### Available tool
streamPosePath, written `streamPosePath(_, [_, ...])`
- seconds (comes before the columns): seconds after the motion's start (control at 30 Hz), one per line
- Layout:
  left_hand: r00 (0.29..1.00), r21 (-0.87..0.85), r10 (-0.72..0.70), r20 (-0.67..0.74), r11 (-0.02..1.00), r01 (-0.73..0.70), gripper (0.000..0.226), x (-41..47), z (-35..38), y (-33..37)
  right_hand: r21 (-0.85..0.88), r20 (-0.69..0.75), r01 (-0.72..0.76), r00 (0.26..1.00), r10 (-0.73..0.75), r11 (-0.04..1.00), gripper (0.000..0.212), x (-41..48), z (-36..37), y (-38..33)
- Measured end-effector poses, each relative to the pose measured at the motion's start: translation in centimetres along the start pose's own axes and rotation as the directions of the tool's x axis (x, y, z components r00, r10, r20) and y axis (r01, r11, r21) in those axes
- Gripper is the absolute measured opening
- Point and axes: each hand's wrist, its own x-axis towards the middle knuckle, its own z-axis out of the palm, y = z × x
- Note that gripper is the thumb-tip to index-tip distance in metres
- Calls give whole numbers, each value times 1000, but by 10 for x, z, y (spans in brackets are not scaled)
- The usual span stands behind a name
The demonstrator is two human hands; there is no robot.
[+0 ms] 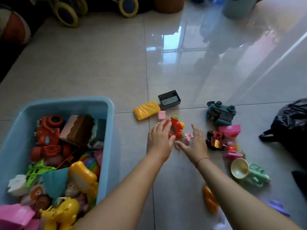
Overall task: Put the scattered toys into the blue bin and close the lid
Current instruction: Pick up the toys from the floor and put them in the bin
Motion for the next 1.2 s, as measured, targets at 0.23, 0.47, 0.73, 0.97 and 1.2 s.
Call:
streamPosePath(0.23, [968, 285, 137, 212, 938, -196, 57, 56, 44, -22, -203, -25, 25, 999, -31, 979, 64, 16, 34, 24])
streamPosePath(0.47, [992, 222, 31, 122, 973, -57, 25, 22, 49, -46, -61, -149, 90, 984, -99, 994, 25, -23, 39, 46])
streamPosePath(0.73, [997, -171, -29, -74, 985, 16, 24, -55, 5, -22, 127, -138, -63, 987, 81, 990, 8, -88, 7, 28])
streamPosePath(0.97, [846, -282, -26, -532, 948, -148, 27, -130, -131, -3, 324, -181, 170, 977, -116, 931, 7, -129, -36, -106])
streamPosePath(1.2, [705, -119, -215, -676, 976, 183, 26, -185, -199, -102, 462, -11, 336, 927, -374, 821, 9, -170, -9, -241])
